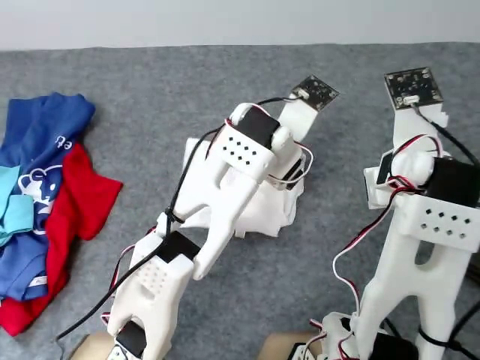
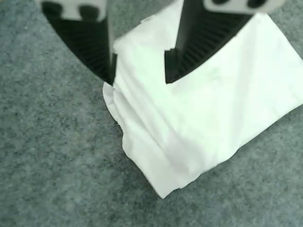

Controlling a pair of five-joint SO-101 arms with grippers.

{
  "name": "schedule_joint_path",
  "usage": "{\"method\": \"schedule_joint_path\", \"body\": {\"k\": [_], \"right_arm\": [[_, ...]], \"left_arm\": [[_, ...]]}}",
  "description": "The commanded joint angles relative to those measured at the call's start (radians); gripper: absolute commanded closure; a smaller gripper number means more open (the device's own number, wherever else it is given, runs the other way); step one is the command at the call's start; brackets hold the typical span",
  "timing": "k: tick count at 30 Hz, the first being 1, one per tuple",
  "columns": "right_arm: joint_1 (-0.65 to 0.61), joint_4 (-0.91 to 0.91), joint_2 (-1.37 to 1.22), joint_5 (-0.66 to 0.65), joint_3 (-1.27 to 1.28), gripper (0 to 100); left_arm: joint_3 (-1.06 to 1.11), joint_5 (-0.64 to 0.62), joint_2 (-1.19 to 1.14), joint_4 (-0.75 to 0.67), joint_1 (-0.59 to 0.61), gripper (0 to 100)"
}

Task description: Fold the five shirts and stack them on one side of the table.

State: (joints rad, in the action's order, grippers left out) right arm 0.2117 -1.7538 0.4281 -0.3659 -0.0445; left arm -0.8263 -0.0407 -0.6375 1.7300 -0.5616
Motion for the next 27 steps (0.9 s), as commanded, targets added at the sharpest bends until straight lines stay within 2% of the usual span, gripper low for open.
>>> {"method": "schedule_joint_path", "body": {"k": [1,8,13,16,21,27], "right_arm": [[0.01,-0.033,0.028,-0.011,-0.008,99.0],[0.01,-0.033,0.028,-0.011,-0.008,99.0],[0.002,-0.031,0.027,-0.003,-0.008,99.0],[-0.051,-0.035,0.027,0.006,-0.008,99.0],[-0.219,-0.027,-0.042,0.198,-0.008,98.0],[-0.36,0.004,-0.252,0.572,-0.014,91.8]], "left_arm": [[-0.03,-0.002,0.118,0.025,0.011,81],[0.008,0.0,0.164,0.025,0.149,82],[0.09,0.086,0.175,0.025,0.233,91],[0.094,0.084,0.195,0.025,0.316,92],[0.097,0.084,0.272,0.025,0.483,92],[0.116,0.084,0.367,0.025,0.674,92]]}}
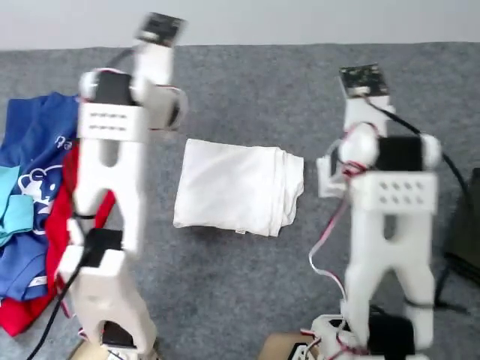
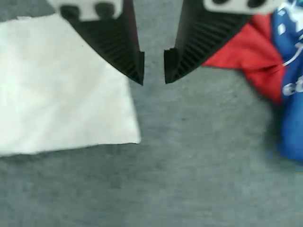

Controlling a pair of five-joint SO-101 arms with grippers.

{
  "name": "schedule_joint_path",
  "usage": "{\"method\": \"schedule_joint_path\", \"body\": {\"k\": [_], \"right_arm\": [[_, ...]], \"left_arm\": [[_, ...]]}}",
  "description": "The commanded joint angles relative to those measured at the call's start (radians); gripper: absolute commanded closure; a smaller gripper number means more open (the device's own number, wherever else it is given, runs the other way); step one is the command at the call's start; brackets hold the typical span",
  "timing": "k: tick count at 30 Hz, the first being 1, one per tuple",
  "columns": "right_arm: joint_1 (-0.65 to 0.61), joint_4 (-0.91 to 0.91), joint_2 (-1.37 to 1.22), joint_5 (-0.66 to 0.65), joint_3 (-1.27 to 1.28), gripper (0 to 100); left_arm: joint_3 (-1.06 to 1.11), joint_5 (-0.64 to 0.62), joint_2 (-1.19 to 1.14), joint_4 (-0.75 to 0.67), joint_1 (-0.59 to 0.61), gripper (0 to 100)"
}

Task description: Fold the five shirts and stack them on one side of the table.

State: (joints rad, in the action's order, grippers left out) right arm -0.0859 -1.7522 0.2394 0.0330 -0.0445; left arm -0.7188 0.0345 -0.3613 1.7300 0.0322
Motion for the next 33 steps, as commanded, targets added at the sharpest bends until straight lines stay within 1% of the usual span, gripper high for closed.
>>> {"method": "schedule_joint_path", "body": {"k": [1,5,8,12,15,20,24,33], "right_arm": [[-0.091,0.008,-0.094,0.232,-0.014,90.9],[-0.199,0.105,-0.194,0.411,-0.014,89.4],[-0.26,0.206,-0.255,0.46,-0.014,89.4],[-0.286,0.341,-0.34,0.46,-0.015,89.3],[-0.286,0.39,-0.407,0.431,-0.015,88.1],[-0.28,0.377,-0.495,0.442,-0.072,80.0],[-0.283,0.335,-0.564,0.443,-0.166,80.0],[-0.28,0.334,-0.707,0.446,-0.269,80.0]], "left_arm": [[0.022,0.009,0.109,0.025,0.106,92],[0.125,0.014,0.176,0.025,0.187,92],[0.214,0.017,0.229,0.023,0.227,92],[0.283,0.018,0.269,0.021,0.265,92],[0.302,0.018,0.272,0.017,0.278,93],[0.306,0.018,0.272,0.012,0.281,93],[0.306,0.015,0.272,0.008,0.281,93],[0.306,0.015,0.276,0.014,0.281,93]]}}
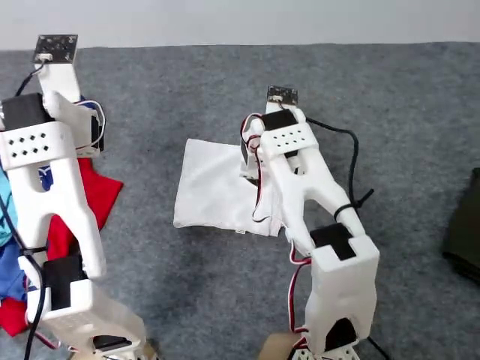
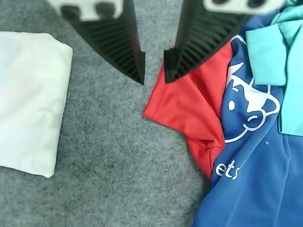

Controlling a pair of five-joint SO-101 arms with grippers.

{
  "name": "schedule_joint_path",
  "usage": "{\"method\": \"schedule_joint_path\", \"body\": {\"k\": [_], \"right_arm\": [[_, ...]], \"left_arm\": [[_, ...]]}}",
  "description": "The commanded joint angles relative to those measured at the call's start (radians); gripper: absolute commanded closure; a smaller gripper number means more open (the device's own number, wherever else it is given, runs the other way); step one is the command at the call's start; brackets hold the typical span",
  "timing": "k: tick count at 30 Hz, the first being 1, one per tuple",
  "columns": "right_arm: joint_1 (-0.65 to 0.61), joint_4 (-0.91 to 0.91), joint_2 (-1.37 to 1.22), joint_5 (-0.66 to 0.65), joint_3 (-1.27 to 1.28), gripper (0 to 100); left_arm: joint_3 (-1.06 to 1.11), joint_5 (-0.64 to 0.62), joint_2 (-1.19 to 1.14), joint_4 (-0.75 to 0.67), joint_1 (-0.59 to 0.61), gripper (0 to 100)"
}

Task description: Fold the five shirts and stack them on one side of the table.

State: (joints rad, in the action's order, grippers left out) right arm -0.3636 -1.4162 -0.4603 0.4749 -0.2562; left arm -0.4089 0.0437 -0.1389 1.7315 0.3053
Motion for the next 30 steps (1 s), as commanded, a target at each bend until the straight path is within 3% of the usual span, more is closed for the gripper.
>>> {"method": "schedule_joint_path", "body": {"k": [1,9,16,30], "right_arm": [[-0.001,-0.002,-0.019,0.005,-0.057,80.0],[0.025,-0.002,-0.058,0.023,-0.054,80.2],[0.025,-0.001,-0.058,0.018,-0.055,96.5],[0.119,-0.091,0.022,0.015,-0.061,99.0]], "left_arm": [[-0.002,0.008,0.054,0.012,0.008,93],[0.025,0.008,0.057,0.012,0.008,93],[0.051,0.008,0.057,0.008,0.008,93],[0.051,0.009,0.057,0.006,0.009,93]]}}
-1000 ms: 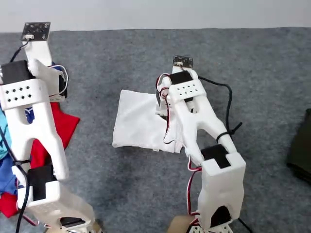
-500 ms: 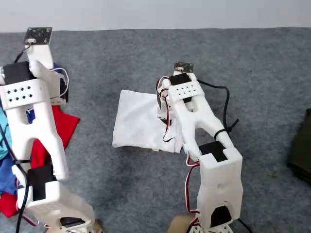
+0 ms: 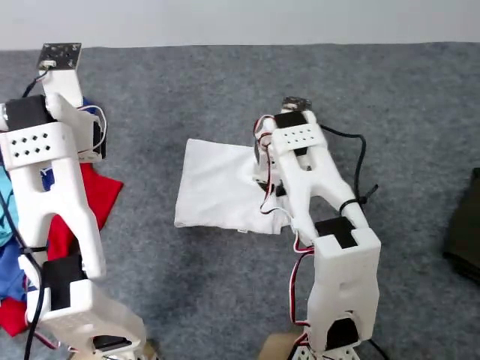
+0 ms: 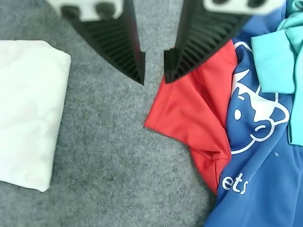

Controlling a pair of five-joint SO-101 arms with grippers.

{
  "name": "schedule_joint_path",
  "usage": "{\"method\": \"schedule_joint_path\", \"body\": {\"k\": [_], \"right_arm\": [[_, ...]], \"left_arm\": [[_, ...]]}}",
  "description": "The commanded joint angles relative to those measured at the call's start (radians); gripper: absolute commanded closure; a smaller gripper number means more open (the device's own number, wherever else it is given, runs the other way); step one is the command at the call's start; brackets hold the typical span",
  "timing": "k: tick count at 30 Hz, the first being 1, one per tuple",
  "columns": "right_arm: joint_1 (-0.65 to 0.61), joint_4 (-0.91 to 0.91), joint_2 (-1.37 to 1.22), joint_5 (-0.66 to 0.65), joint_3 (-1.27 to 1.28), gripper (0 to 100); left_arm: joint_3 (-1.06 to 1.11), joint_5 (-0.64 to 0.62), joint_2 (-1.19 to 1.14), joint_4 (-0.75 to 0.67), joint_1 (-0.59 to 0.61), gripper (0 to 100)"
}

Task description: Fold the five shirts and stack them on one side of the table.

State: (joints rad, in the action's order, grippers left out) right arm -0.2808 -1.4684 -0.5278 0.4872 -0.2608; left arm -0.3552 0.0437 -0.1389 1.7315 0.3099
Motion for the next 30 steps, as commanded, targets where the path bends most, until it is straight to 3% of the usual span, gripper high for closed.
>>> {"method": "schedule_joint_path", "body": {"k": [1,11,18,26,30], "right_arm": [[0.044,-0.054,0.108,-0.015,-0.057,99.0],[0.156,-0.042,0.185,-0.124,-0.057,99.1],[0.153,-0.016,0.105,-0.146,-0.057,98.6],[0.102,-0.042,0.171,-0.146,-0.057,77.6],[0.082,-0.033,0.249,-0.163,-0.057,76.0]], "left_arm": [[-0.002,0.009,0.057,0.006,0.005,93],[-0.002,0.008,0.051,0.006,0.002,93],[-0.002,0.008,0.057,0.008,0.002,93],[-0.002,0.009,0.057,0.014,0.003,93],[-0.002,0.009,0.057,0.014,0.003,93]]}}
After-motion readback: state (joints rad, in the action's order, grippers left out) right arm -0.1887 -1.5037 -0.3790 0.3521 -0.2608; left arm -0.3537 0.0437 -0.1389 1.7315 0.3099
